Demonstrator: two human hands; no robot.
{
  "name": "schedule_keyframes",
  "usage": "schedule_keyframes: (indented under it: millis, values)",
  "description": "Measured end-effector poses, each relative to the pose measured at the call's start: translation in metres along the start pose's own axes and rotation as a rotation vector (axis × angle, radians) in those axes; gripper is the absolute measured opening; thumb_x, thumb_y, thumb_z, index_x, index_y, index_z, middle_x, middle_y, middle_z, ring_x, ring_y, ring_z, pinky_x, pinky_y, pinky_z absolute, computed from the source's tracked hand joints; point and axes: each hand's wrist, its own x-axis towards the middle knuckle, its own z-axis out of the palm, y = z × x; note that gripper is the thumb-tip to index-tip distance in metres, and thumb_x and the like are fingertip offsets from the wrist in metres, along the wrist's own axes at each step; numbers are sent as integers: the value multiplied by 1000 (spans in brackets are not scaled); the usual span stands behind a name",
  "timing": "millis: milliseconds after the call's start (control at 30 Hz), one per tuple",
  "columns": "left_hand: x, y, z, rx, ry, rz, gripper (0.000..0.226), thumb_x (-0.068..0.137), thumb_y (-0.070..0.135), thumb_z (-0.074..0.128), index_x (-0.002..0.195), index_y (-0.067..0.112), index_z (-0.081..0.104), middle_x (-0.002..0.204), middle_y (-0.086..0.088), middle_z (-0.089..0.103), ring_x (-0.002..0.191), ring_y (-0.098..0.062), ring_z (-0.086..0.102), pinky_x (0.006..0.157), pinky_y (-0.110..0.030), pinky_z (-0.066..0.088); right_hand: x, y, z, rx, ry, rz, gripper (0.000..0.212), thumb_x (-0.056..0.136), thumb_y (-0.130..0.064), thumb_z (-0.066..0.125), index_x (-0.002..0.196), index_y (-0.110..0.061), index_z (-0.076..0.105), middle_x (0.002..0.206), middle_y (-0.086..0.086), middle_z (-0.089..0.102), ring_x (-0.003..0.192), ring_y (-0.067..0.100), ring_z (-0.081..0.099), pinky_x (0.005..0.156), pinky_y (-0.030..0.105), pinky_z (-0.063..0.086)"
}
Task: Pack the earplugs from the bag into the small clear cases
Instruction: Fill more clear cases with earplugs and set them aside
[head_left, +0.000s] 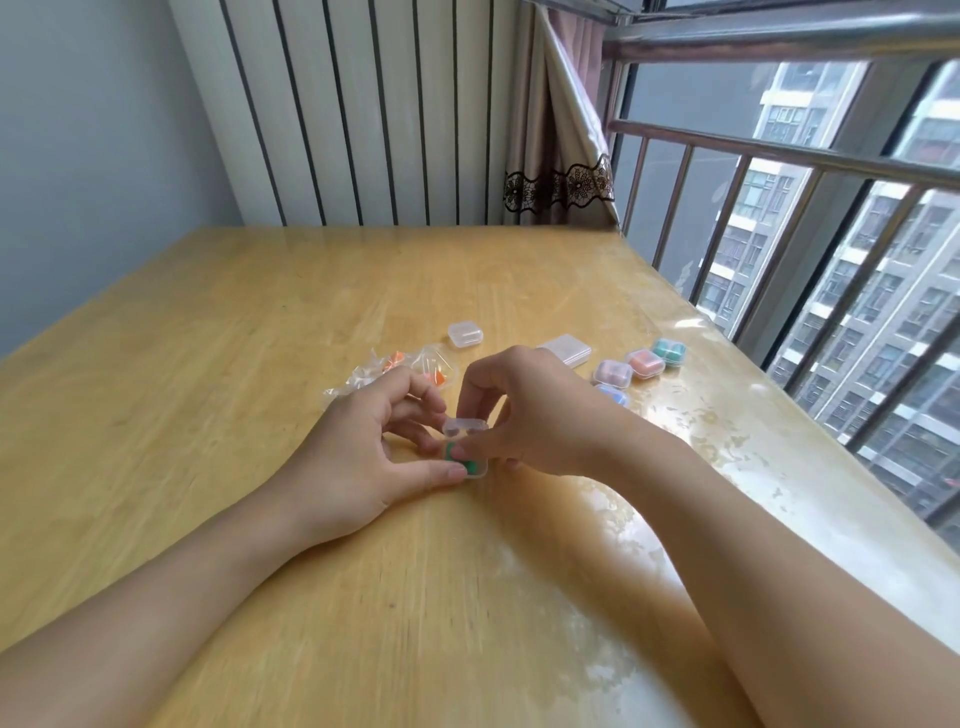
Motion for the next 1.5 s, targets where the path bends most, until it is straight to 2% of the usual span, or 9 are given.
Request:
schedule_keyframes:
  millis: [367,533,633,767,900,1100,1200,1333,1500]
  values:
    - [-1,1,0,51,-35,21,35,69,18,90,96,27,69,91,11,74,74,4,62,55,-2,38,-4,5,-19,250,-131,103,25,95,-28,69,97,-4,77,88,16,78,80,24,77,75,41,65]
    - [-2,2,-3,110,-77,20,41,63,22,94,98,28,72,90,26,69,73,6,61,57,-2,39,-7,4,-18,171,-145,70,13,87,-23,78,94,-11,79,83,-3,79,74,21,76,68,29,64]
    - [-3,4,-4,146,-98,44,43,61,23,95,97,27,72,92,30,66,69,11,59,59,-2,40,-6,3,-15,125,-128,68,13,83,-25,83,88,-15,77,79,-11,77,73,23,76,70,37,62]
    - [-4,4,-4,175,-84,81,32,69,20,91,95,23,74,90,10,71,54,16,53,71,-3,41,-5,2,-11,89,-106,72,13,80,-22,85,85,-14,76,70,-14,74,73,24,76,65,33,60]
    - [-3,1,-3,178,-71,100,21,74,19,88,89,25,74,95,-3,75,56,13,54,58,-7,37,-6,0,-10,9,-102,65,15,80,-26,85,85,-17,73,54,-28,63,69,16,73,47,13,48]
    - [0,-6,-5,151,-29,110,25,70,21,90,87,32,76,88,2,74,44,-2,49,53,-14,41,-6,4,-8,-60,-123,1,33,70,-35,90,99,-27,76,92,-16,72,82,6,69,71,23,55]
    - [1,-5,-8,90,142,151,21,71,24,90,87,28,77,87,3,76,64,-12,67,54,-23,50,-2,12,-21,-119,3,-1,34,71,-34,89,102,-23,77,91,-15,72,72,-4,64,61,10,47]
    - [7,-4,-16,245,469,220,27,73,37,85,93,24,74,83,8,68,68,-10,54,58,-18,43,-4,36,-50,-211,199,132,34,69,-24,91,99,-18,77,94,-7,73,59,-7,57,48,5,39]
    - [17,-26,-26,519,302,-84,54,72,33,71,125,28,60,111,9,54,111,-16,48,94,-28,41,-3,47,-46,-145,244,191,28,75,-32,86,98,-23,74,101,-9,70,72,12,68,52,18,50]
